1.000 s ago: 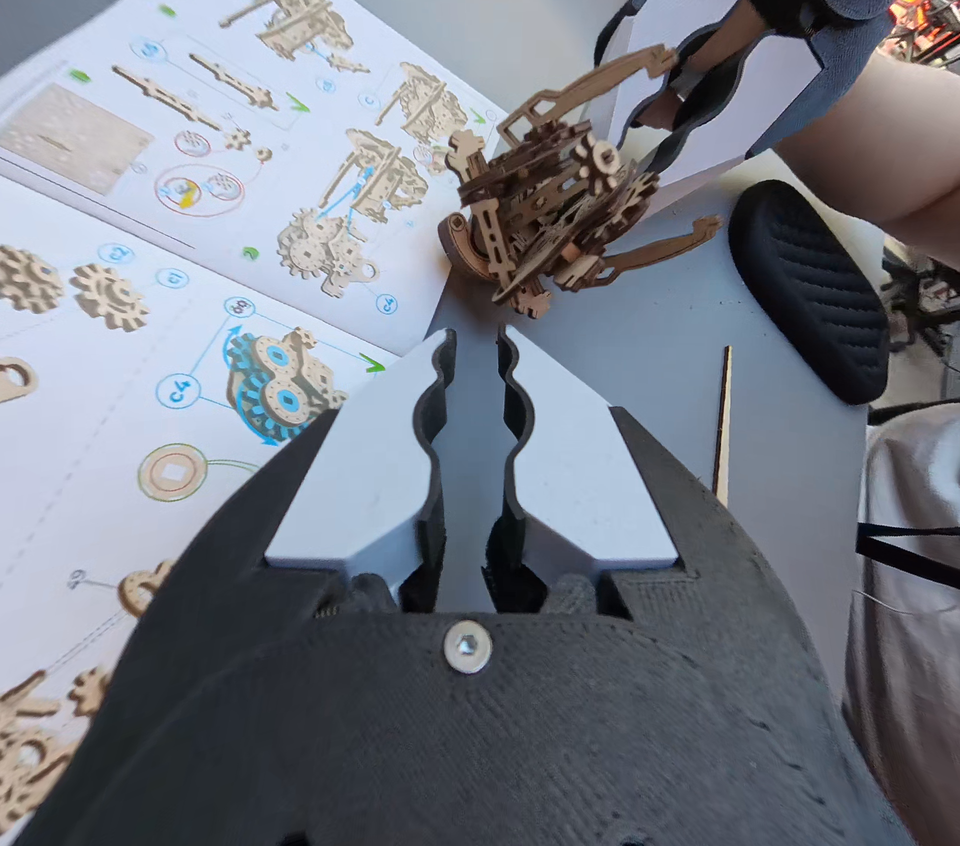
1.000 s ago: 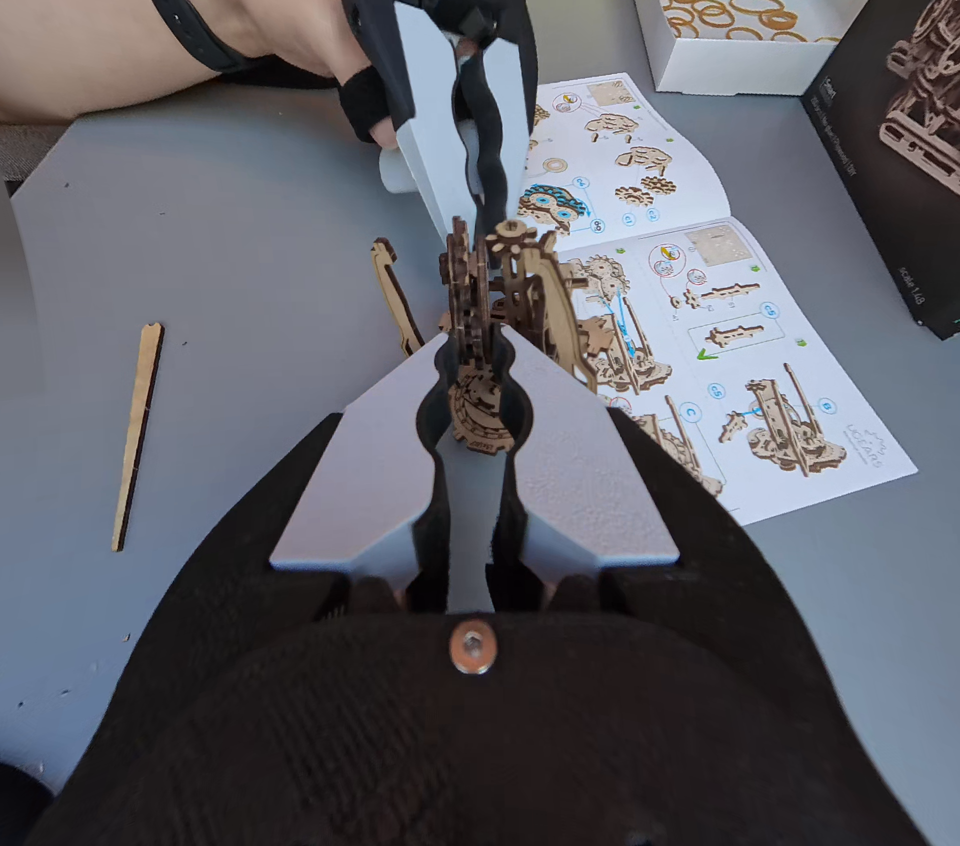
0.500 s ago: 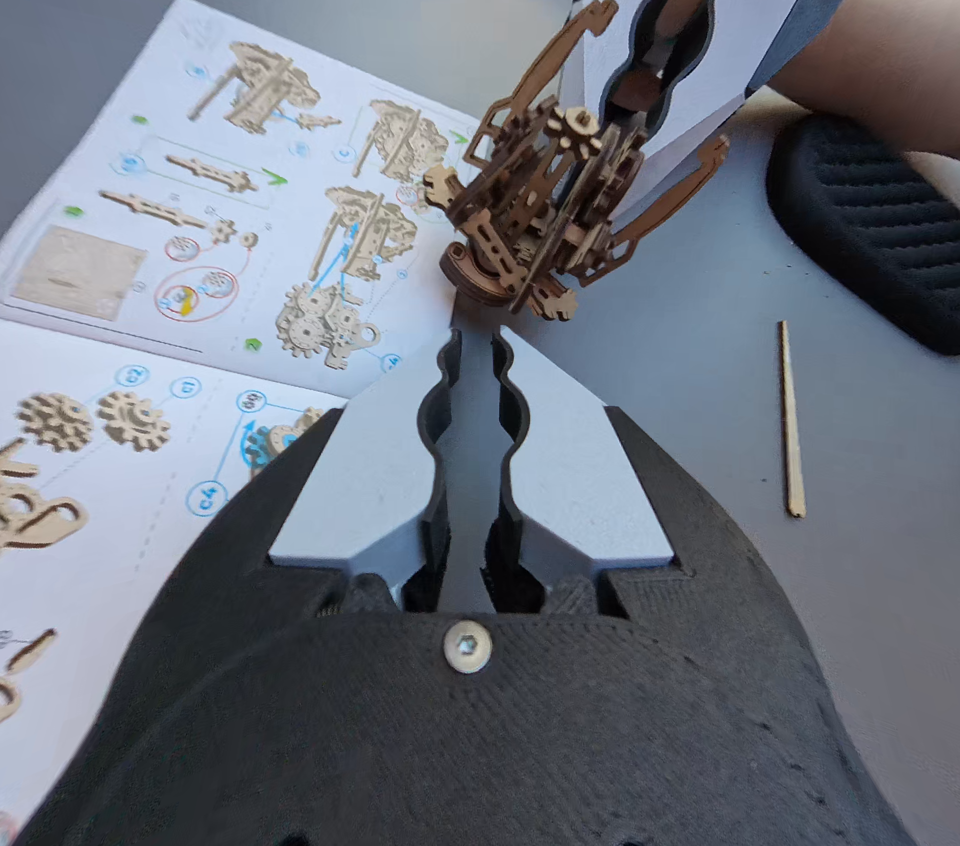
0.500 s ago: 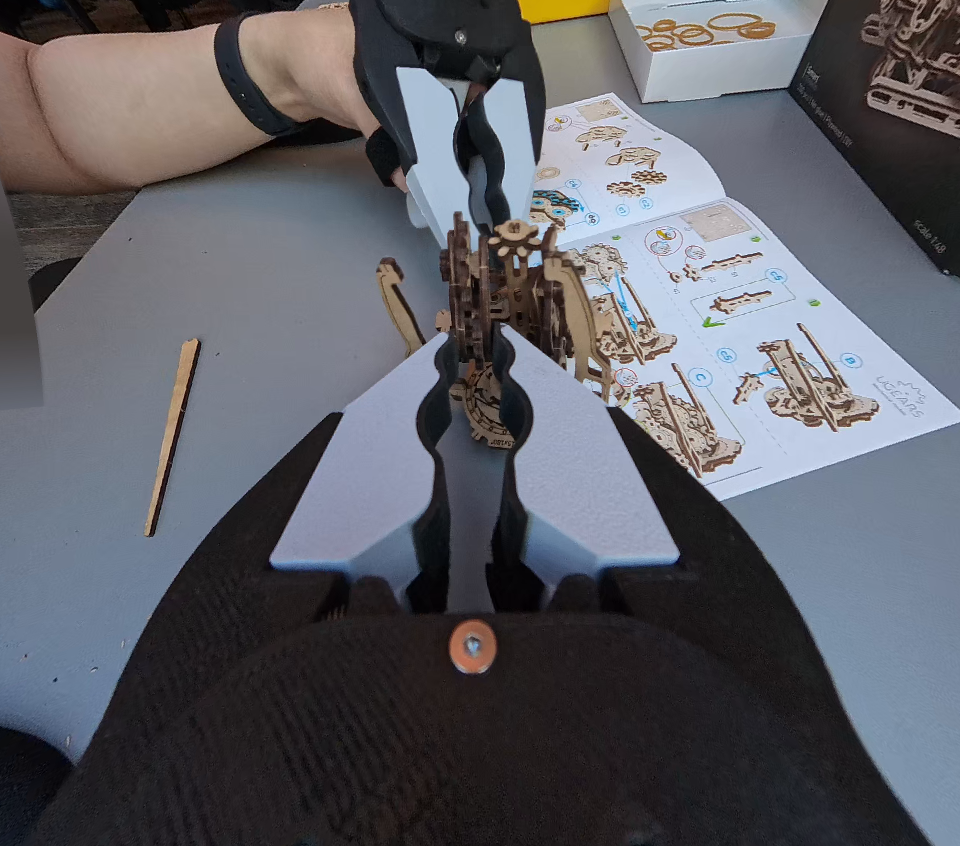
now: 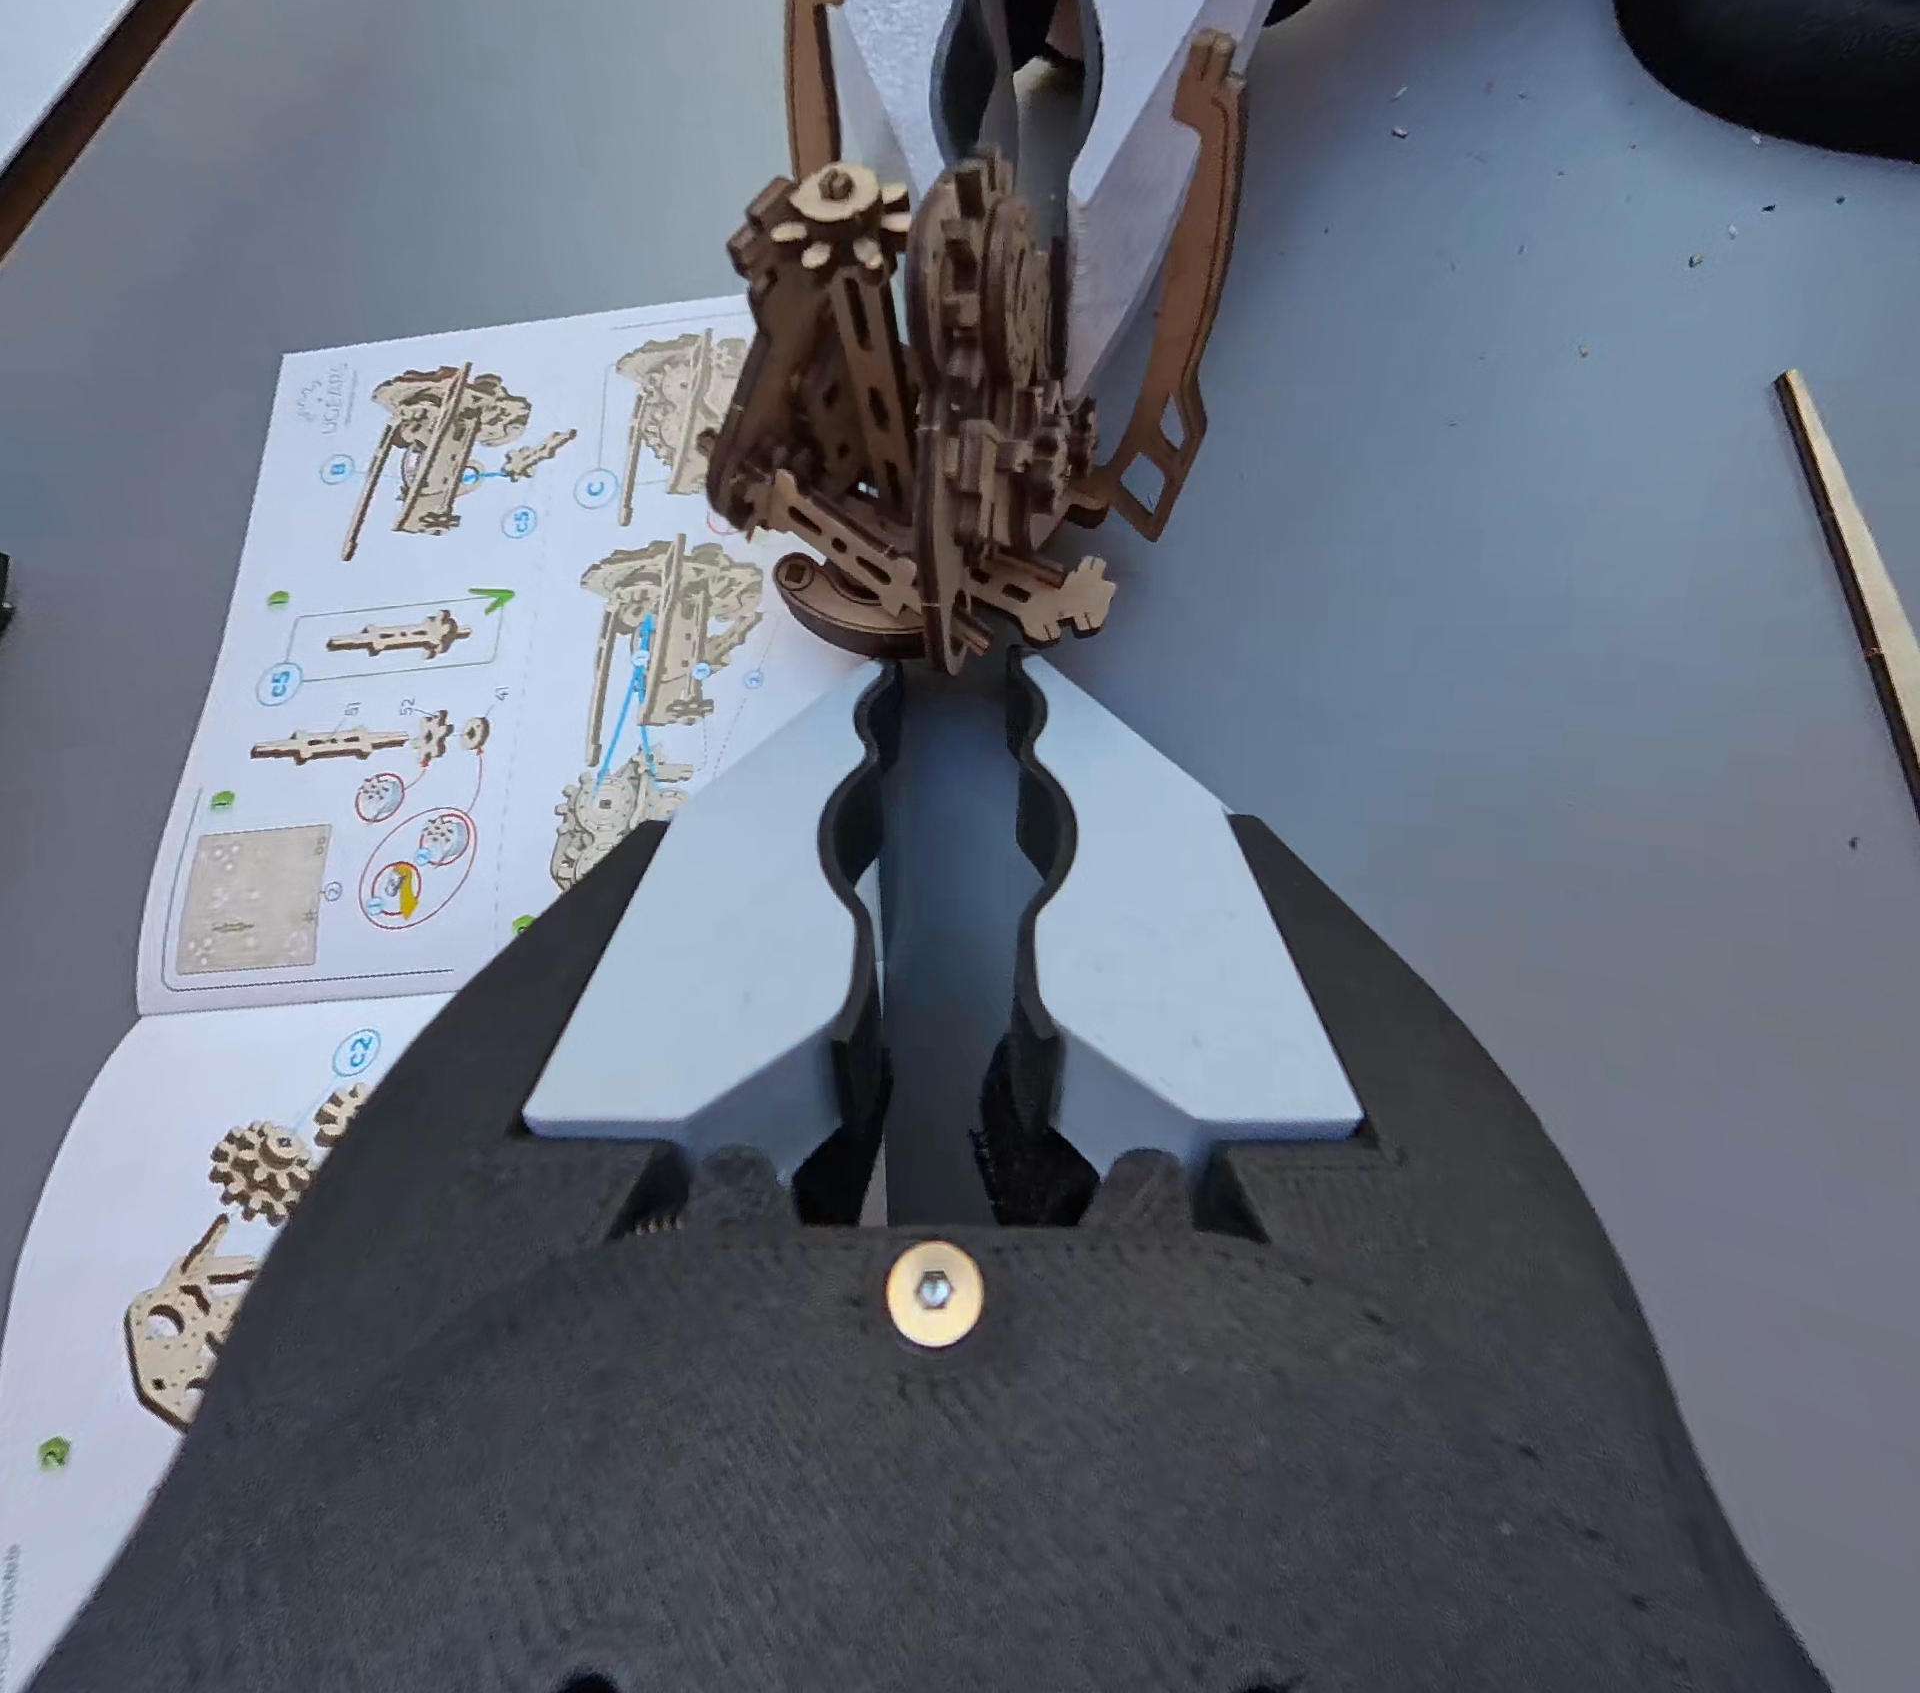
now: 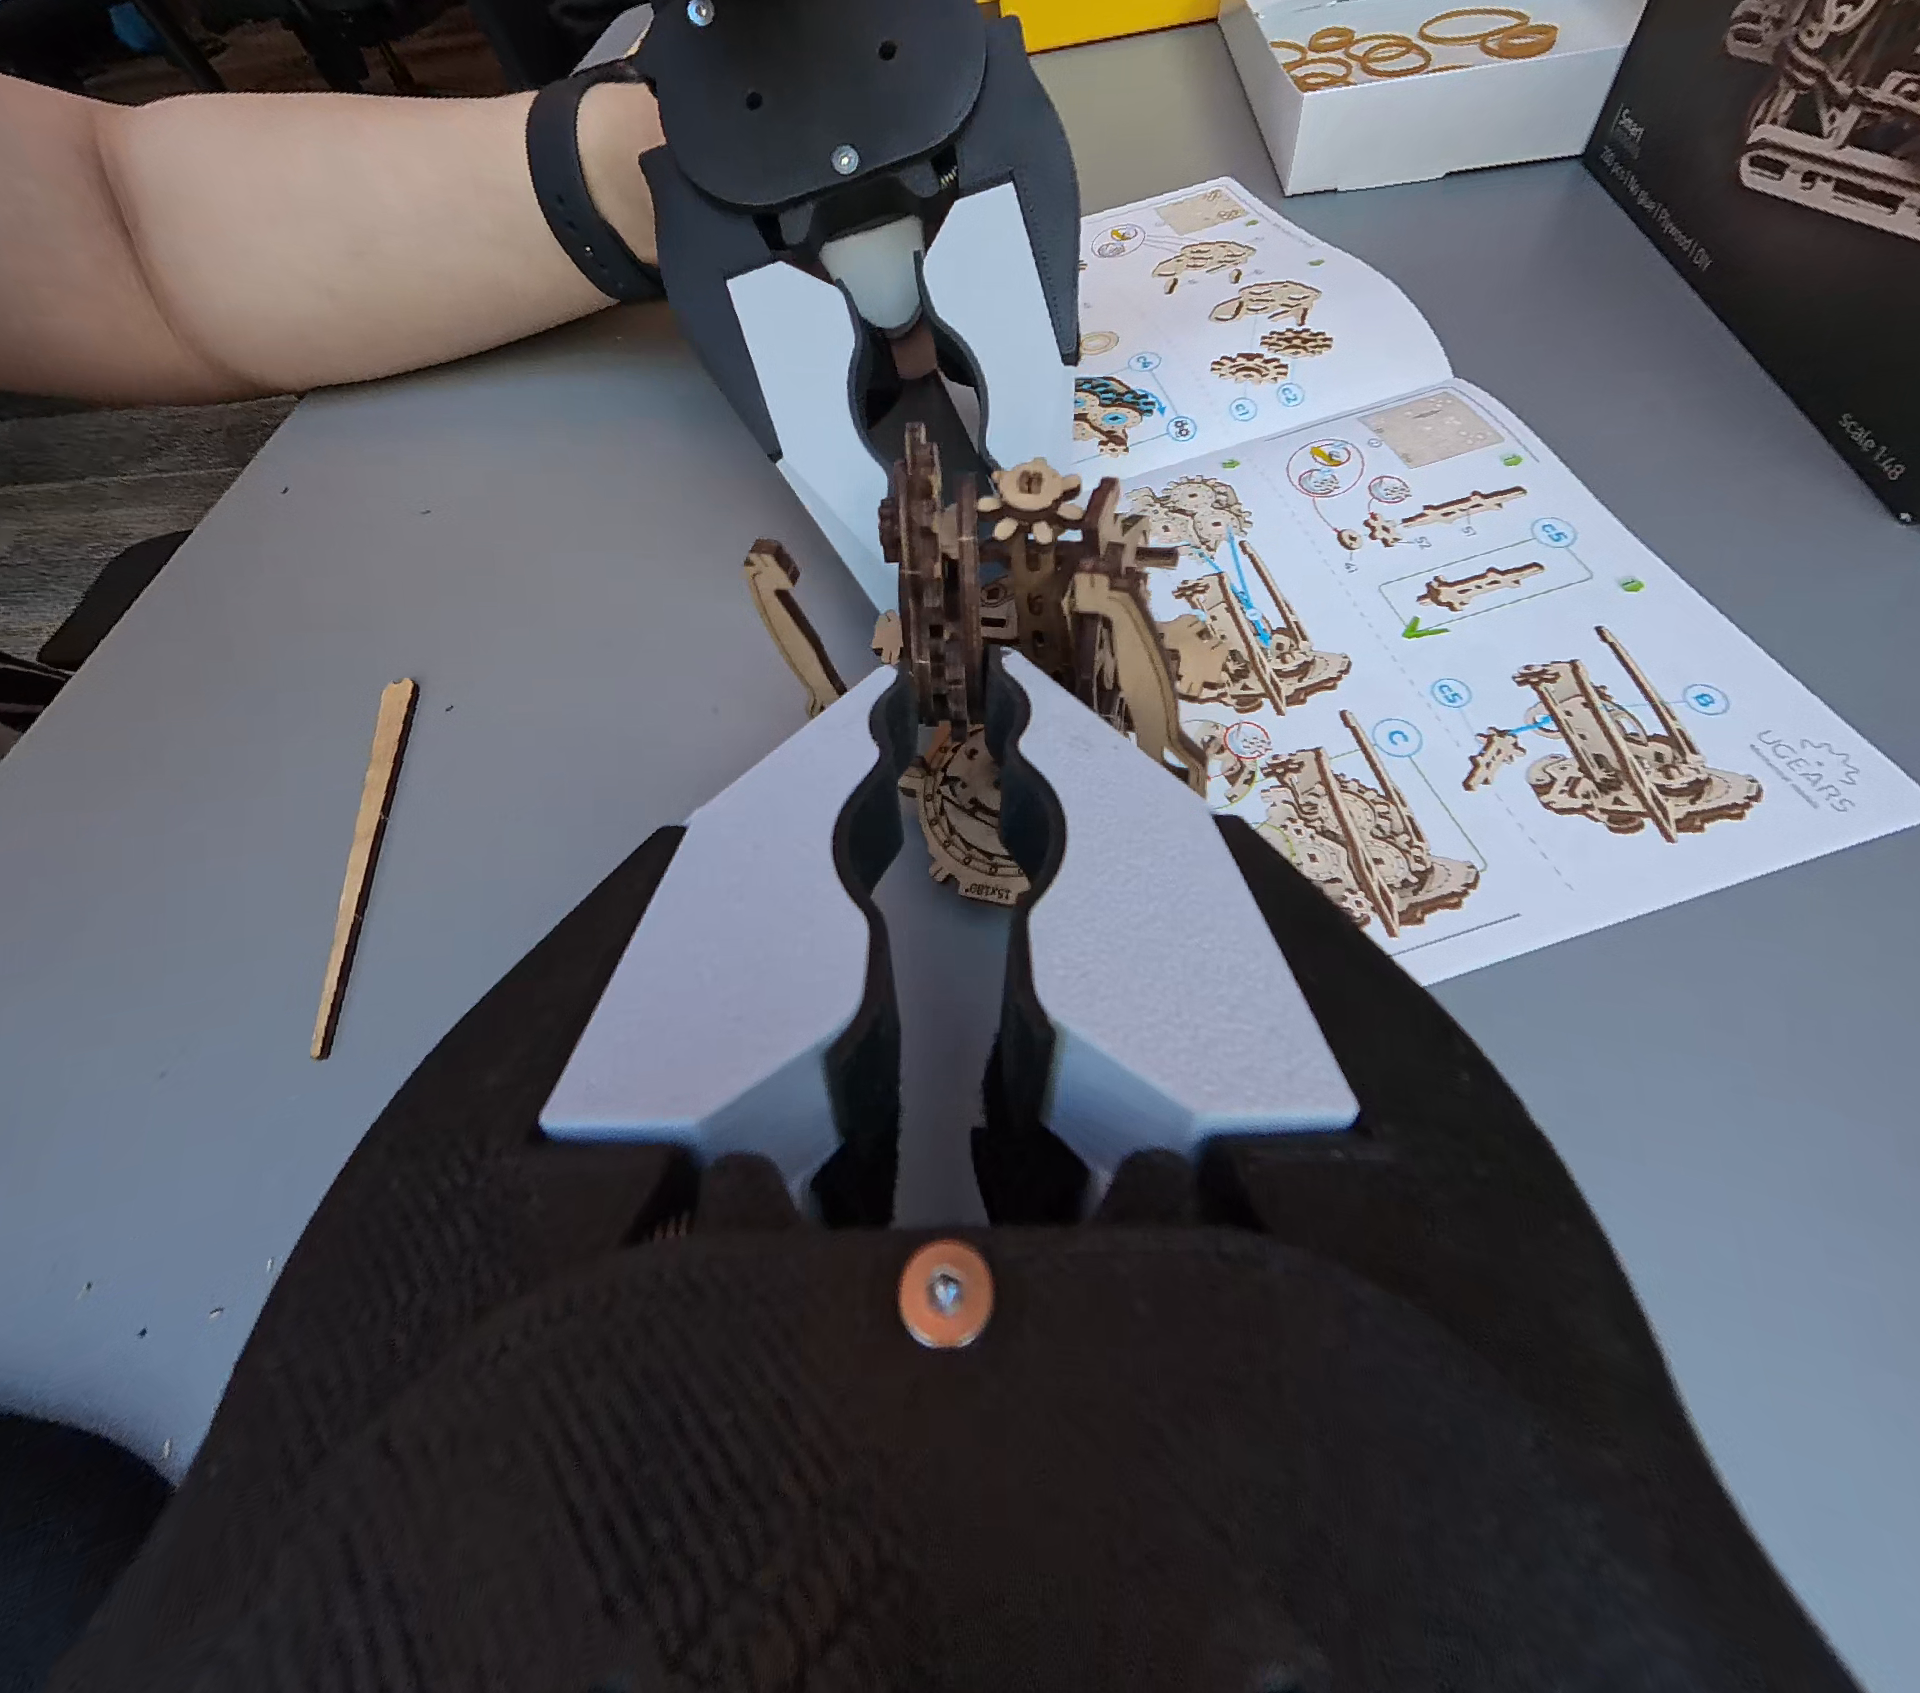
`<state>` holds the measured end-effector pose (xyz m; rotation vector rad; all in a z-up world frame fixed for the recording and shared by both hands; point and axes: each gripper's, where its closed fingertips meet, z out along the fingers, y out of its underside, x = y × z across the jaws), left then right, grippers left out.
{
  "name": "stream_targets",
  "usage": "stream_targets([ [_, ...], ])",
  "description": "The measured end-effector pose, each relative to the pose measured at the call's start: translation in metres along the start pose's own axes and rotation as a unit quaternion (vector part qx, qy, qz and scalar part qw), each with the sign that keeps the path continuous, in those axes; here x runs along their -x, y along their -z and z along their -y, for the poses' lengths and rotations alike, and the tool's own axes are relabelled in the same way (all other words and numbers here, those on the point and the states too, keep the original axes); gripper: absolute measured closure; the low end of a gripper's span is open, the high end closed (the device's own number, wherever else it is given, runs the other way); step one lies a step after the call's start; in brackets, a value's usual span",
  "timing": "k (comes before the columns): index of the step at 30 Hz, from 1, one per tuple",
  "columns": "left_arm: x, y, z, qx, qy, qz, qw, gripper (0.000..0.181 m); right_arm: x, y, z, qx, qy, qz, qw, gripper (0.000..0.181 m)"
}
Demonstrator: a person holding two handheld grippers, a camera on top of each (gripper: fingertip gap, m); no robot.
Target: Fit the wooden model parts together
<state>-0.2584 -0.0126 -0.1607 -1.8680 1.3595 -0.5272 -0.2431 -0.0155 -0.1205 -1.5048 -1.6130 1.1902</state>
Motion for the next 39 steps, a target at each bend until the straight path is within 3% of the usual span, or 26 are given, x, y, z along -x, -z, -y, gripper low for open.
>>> stream_targets([
  [3,0.003,0.001,0.003,-0.010,0.018,-0.008,1.000,0.180,0.000,0.001,0.000,-0.002,-0.012,0.012,1.000,0.170],
  [6,0.001,0.003,0.008,-0.027,0.031,-0.026,0.999,0.181,-0.004,0.004,-0.001,-0.001,-0.027,0.011,1.000,0.170],
  [7,0.003,0.003,0.008,-0.027,0.035,-0.023,0.999,0.179,-0.004,0.004,-0.002,0.002,-0.025,0.010,1.000,0.169],
  [9,0.013,0.000,0.006,-0.017,0.042,0.000,0.999,0.151,-0.005,0.004,-0.003,0.006,-0.018,0.003,1.000,0.170],
  [10,0.015,-0.001,0.004,-0.011,0.042,0.005,0.999,0.146,-0.006,0.004,-0.004,0.007,-0.015,0.000,1.000,0.170],
  [13,0.014,-0.004,0.004,-0.006,0.026,-0.008,1.000,0.145,-0.006,0.004,-0.004,0.007,-0.012,-0.004,1.000,0.170],
  [26,0.011,-0.007,0.008,-0.012,-0.018,-0.022,1.000,0.164,-0.004,0.009,-0.005,0.003,-0.022,0.009,1.000,0.169],
  [29,0.004,-0.006,0.006,-0.007,-0.023,-0.026,0.999,0.181,-0.002,0.013,-0.006,-0.002,-0.029,0.014,0.999,0.168],
  [31,-0.004,-0.006,0.009,-0.013,-0.024,-0.038,0.999,0.181,-0.004,0.016,-0.006,-0.004,-0.033,0.008,0.999,0.170],
  [33,0.002,-0.008,0.007,-0.006,-0.017,-0.008,1.000,0.163,-0.002,0.017,-0.006,-0.007,-0.032,0.018,0.999,0.170],
  [39,-0.006,-0.004,0.002,0.011,0.015,0.011,1.000,0.156,-0.003,0.017,-0.006,-0.006,-0.030,0.012,0.999,0.170],
])
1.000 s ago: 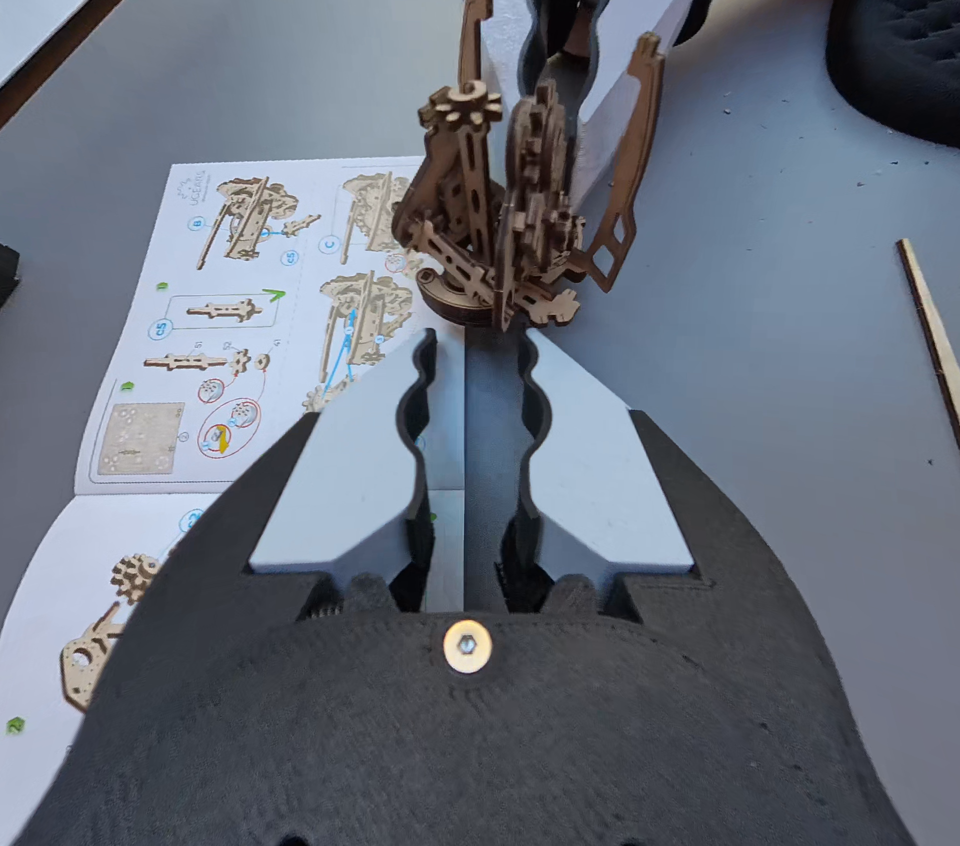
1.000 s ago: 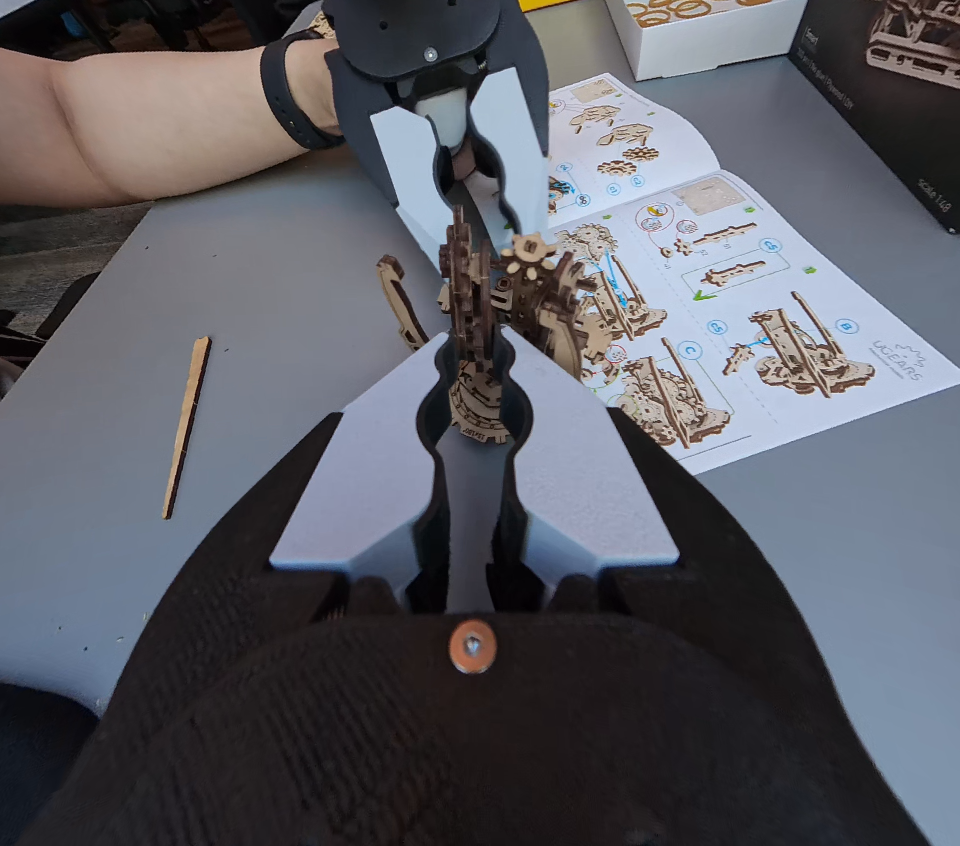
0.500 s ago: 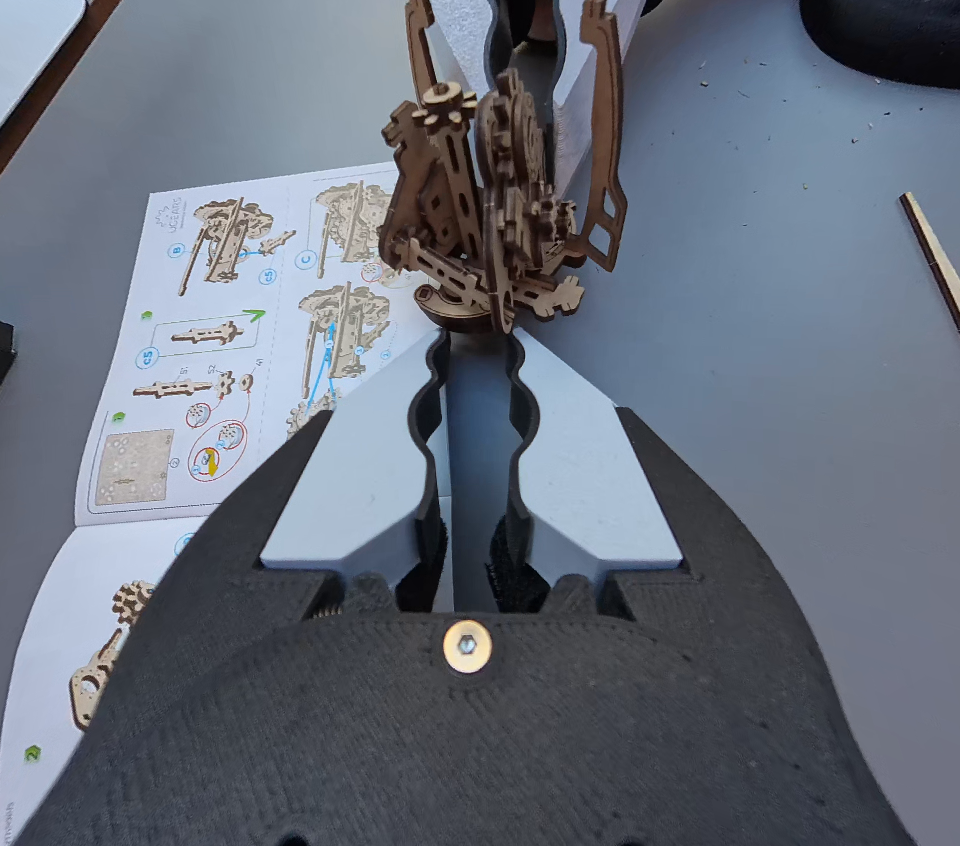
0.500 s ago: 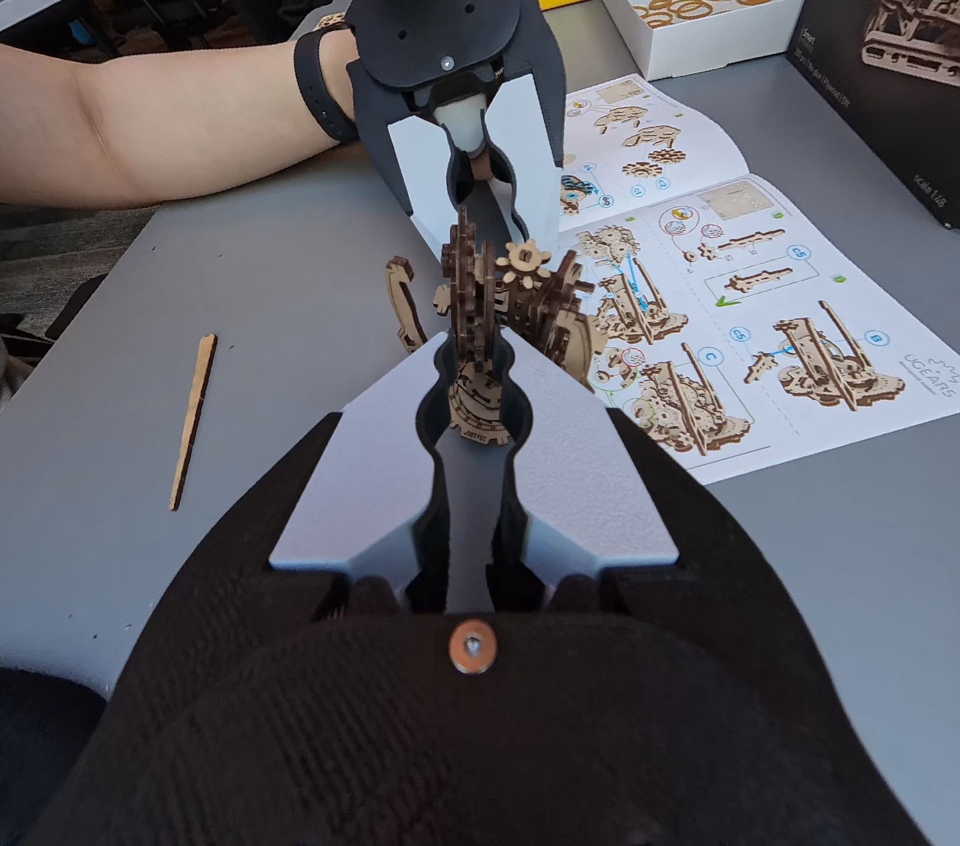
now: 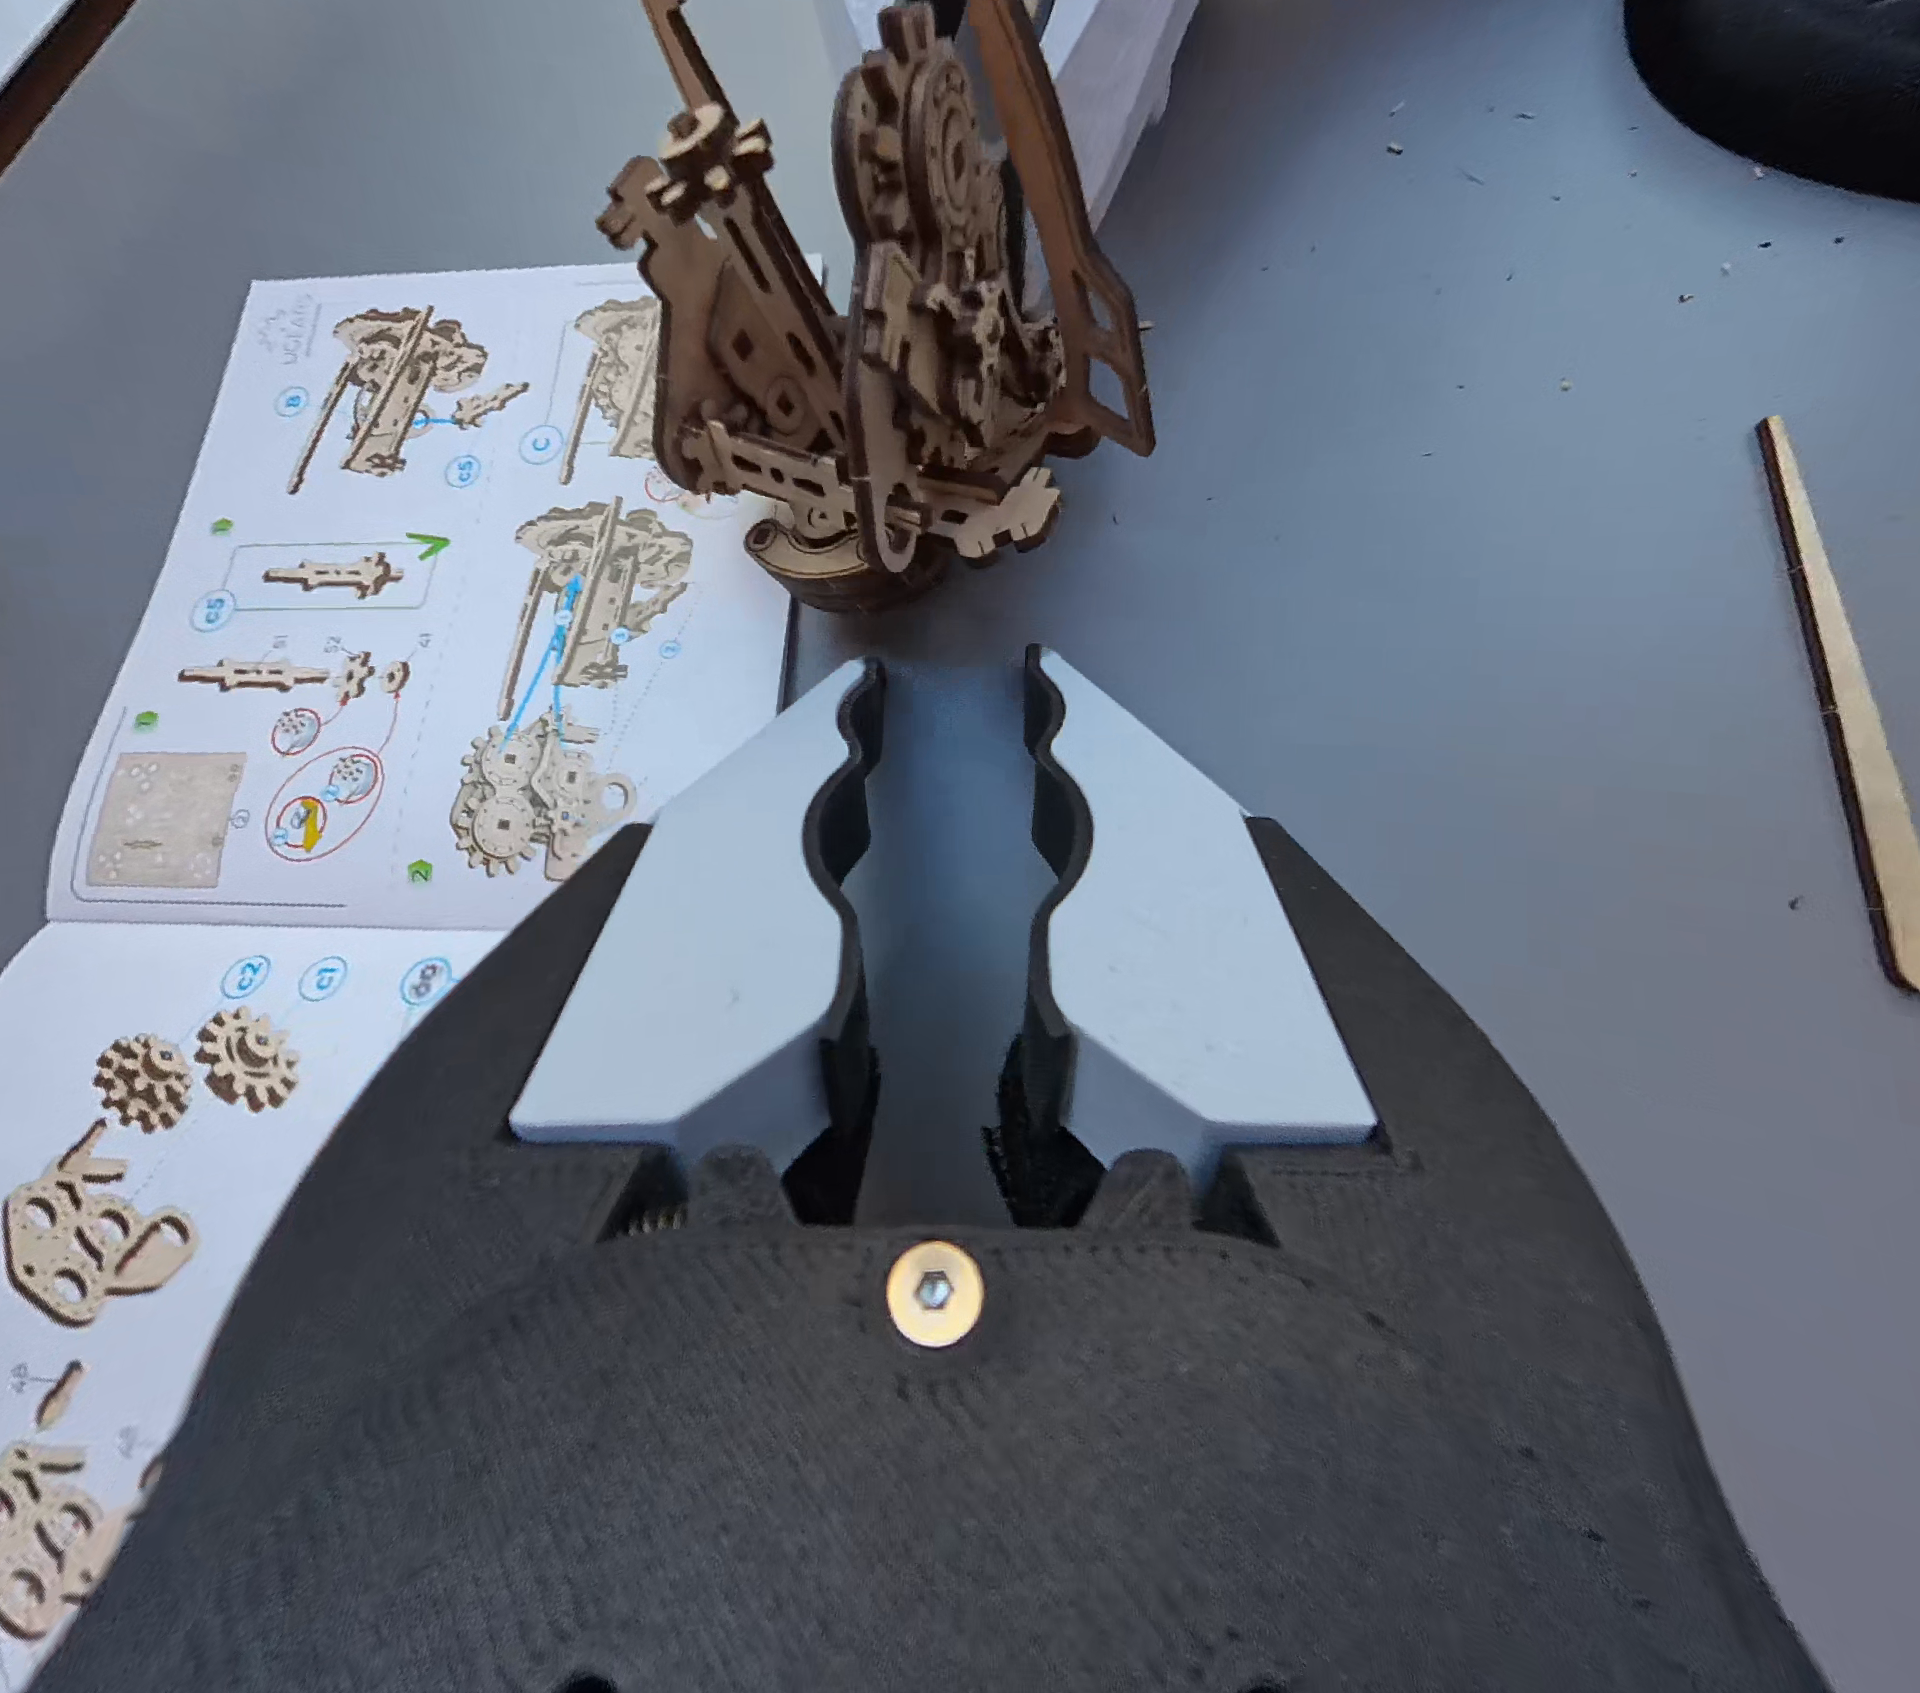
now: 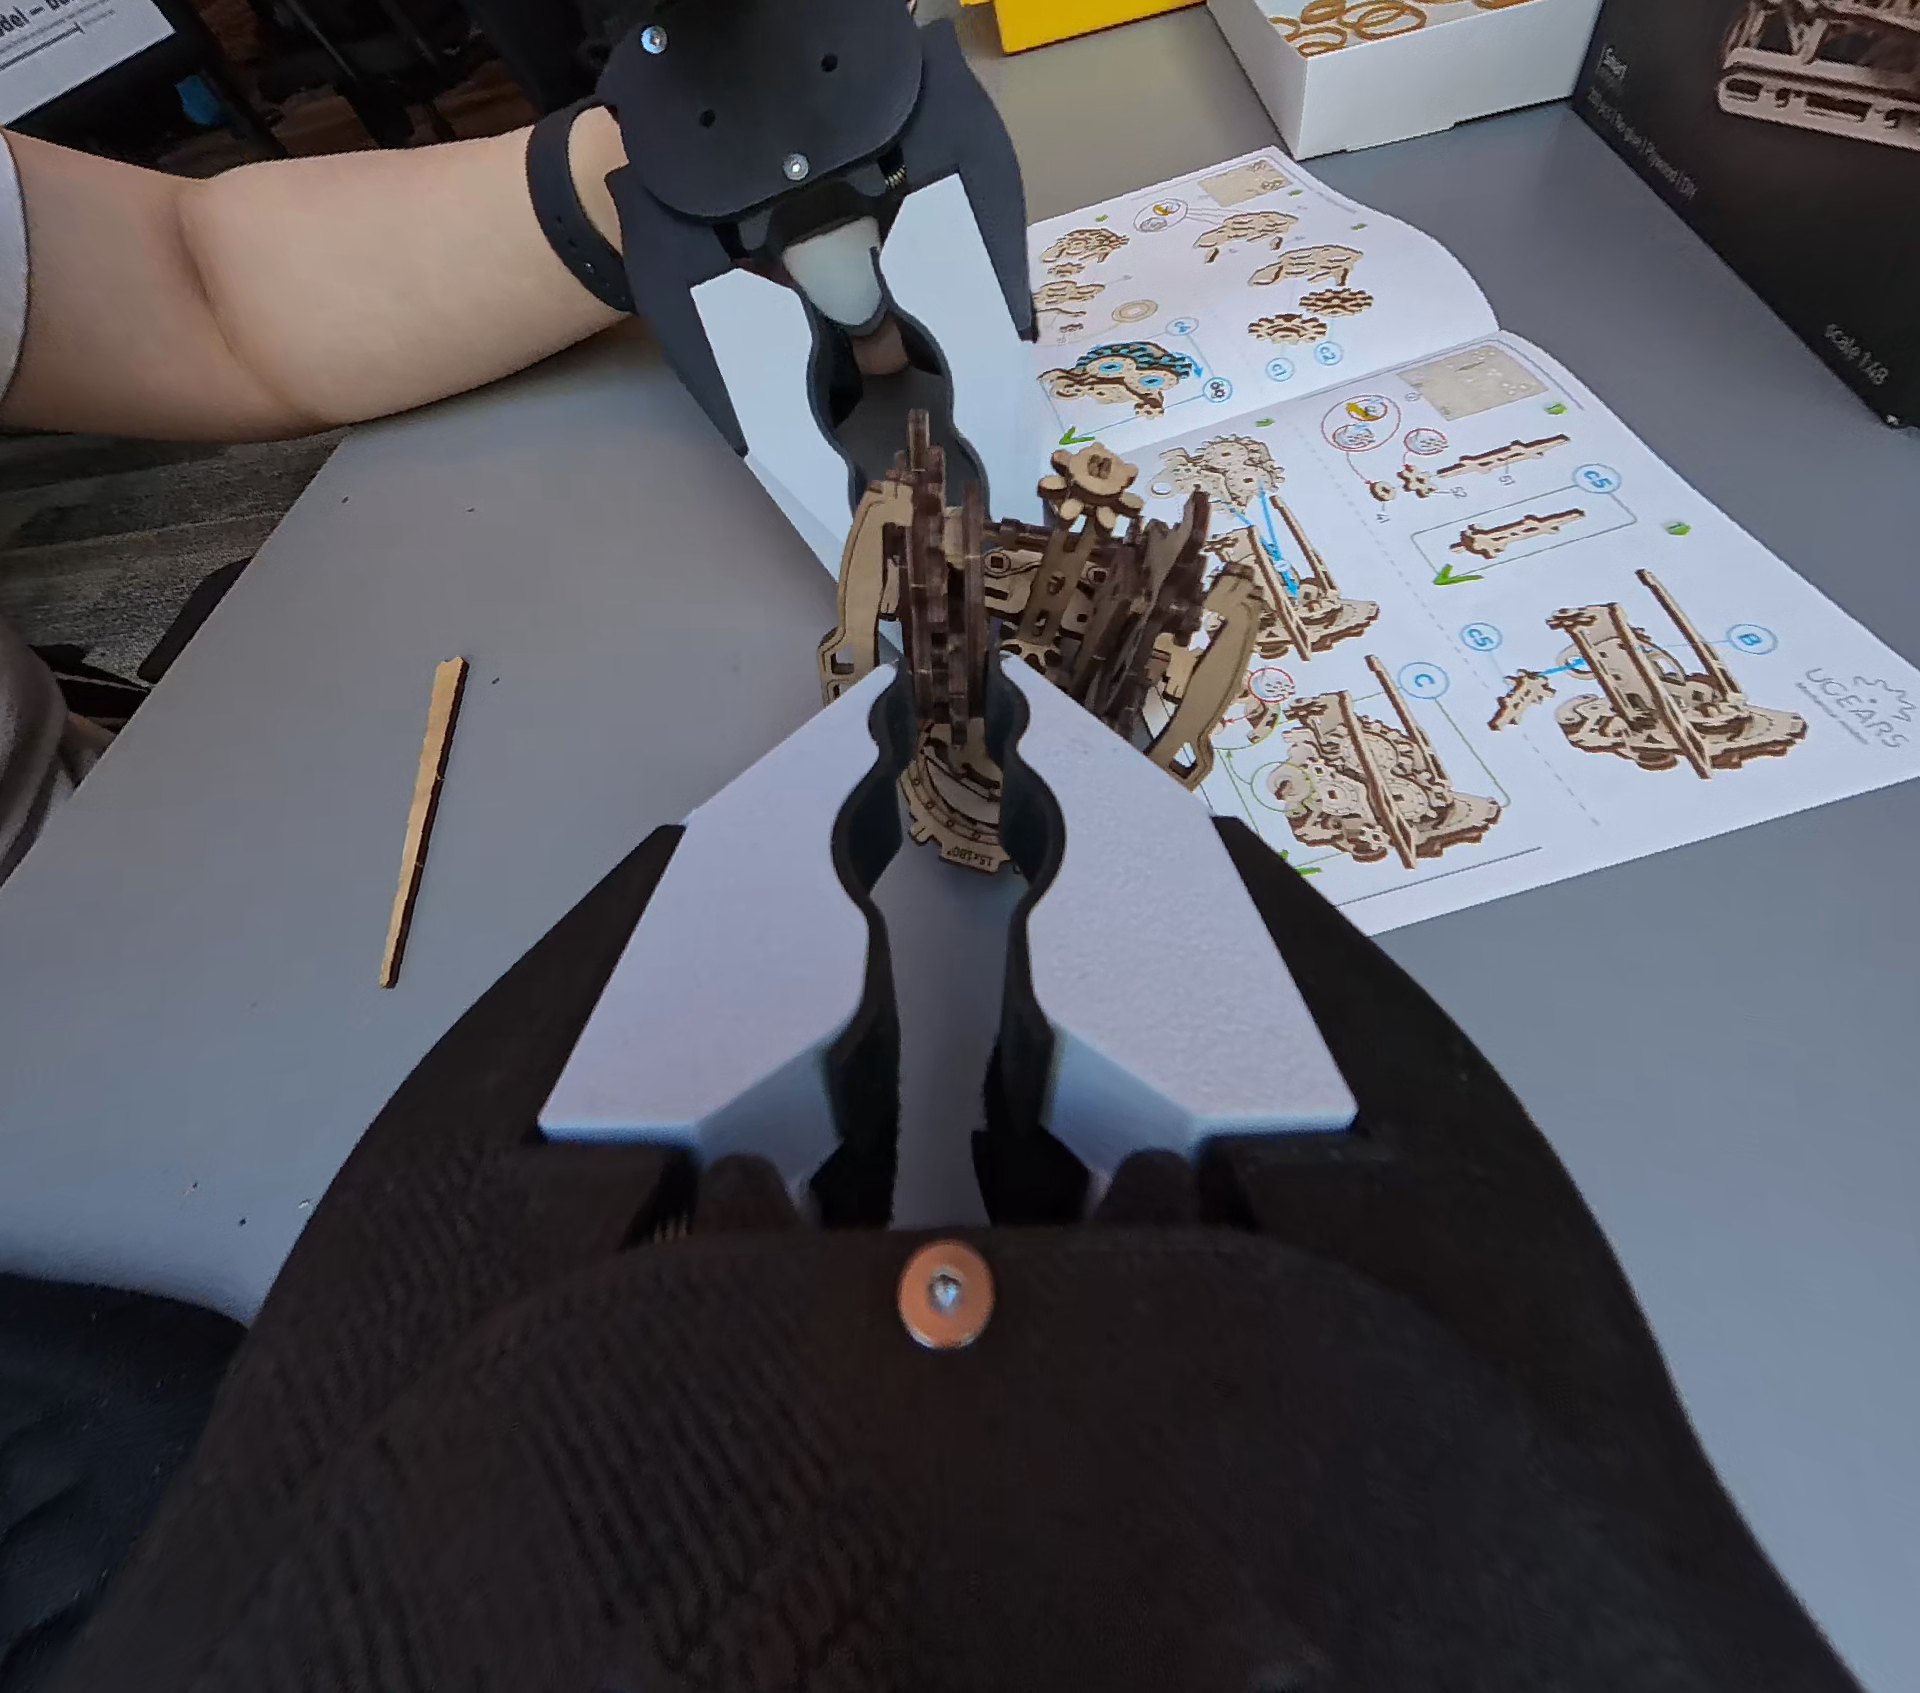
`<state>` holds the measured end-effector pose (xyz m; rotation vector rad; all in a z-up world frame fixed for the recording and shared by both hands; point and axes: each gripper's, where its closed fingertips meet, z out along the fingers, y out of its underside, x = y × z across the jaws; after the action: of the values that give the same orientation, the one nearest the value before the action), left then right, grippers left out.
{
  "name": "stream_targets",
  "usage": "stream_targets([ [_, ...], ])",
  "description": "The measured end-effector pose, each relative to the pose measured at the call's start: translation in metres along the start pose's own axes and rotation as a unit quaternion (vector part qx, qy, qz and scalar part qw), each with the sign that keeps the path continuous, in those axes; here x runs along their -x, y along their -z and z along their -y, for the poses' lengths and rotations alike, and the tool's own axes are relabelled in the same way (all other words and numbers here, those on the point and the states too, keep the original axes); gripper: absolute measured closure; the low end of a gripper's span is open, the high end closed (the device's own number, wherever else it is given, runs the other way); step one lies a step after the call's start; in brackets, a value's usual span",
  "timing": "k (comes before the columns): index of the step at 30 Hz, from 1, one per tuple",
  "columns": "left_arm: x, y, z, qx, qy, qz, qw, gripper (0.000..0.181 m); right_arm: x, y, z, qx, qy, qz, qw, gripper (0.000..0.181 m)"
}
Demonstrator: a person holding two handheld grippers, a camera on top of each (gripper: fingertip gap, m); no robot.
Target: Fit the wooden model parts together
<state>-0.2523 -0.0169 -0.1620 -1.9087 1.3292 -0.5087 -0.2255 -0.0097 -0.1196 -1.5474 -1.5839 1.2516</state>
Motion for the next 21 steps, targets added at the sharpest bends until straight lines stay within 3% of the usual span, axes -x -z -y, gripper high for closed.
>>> stream_targets([
  [4,-0.003,0.005,-0.003,0.013,0.104,0.032,0.994,0.153,-0.003,0.000,0.001,-0.003,-0.007,-0.009,1.000,0.170],
  [7,-0.015,0.007,0.007,-0.017,0.184,-0.002,0.983,0.146,-0.005,0.000,0.001,-0.004,-0.017,-0.014,1.000,0.170],
  [10,-0.016,0.014,0.024,-0.068,0.238,-0.032,0.968,0.154,-0.002,-0.002,0.002,-0.005,-0.036,-0.001,0.999,0.170],
  [14,-0.012,0.020,0.037,-0.125,0.340,-0.087,0.928,0.152,-0.002,-0.004,0.002,-0.004,-0.035,-0.005,0.999,0.170],
  [21,-0.009,0.015,0.032,-0.140,0.403,-0.132,0.895,0.167,-0.003,-0.004,0.005,-0.014,-0.037,-0.013,0.999,0.170],
])
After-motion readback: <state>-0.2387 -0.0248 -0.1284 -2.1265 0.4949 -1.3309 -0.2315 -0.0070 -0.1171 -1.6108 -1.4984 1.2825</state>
